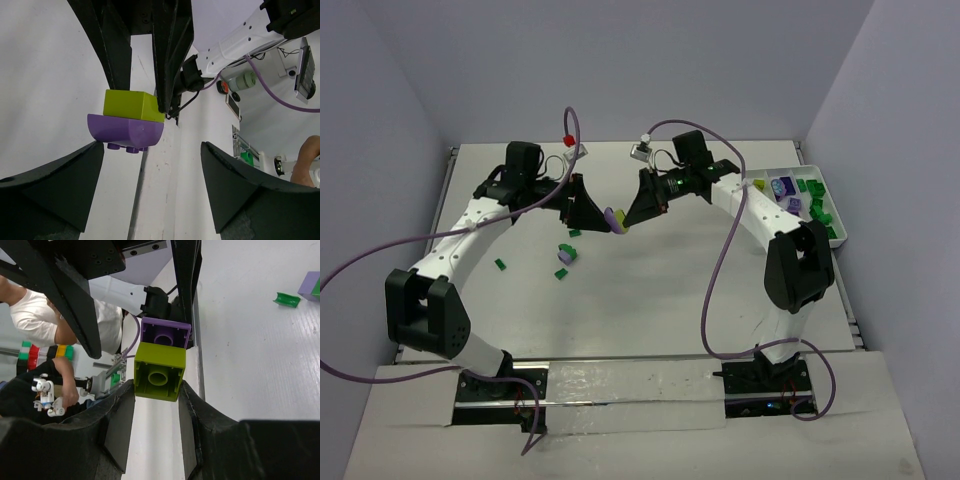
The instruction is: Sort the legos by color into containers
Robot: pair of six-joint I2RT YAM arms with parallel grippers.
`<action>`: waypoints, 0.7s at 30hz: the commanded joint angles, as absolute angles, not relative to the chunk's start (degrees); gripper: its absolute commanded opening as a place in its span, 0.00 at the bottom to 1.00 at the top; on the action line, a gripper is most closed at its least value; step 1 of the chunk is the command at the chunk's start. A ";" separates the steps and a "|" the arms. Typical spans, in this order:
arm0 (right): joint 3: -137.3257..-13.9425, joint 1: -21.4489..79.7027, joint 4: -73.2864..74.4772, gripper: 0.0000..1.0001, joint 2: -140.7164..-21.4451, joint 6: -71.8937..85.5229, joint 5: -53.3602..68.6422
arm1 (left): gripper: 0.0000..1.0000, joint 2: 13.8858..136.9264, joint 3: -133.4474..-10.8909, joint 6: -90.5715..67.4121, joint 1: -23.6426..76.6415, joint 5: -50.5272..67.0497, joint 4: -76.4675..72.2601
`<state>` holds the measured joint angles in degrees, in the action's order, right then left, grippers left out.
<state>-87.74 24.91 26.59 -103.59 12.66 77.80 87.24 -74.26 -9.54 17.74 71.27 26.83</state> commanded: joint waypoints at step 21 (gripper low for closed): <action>-89.43 26.11 26.45 0.00 -99.45 9.41 80.16 | 0.41 87.14 -75.06 -4.77 19.60 76.67 27.75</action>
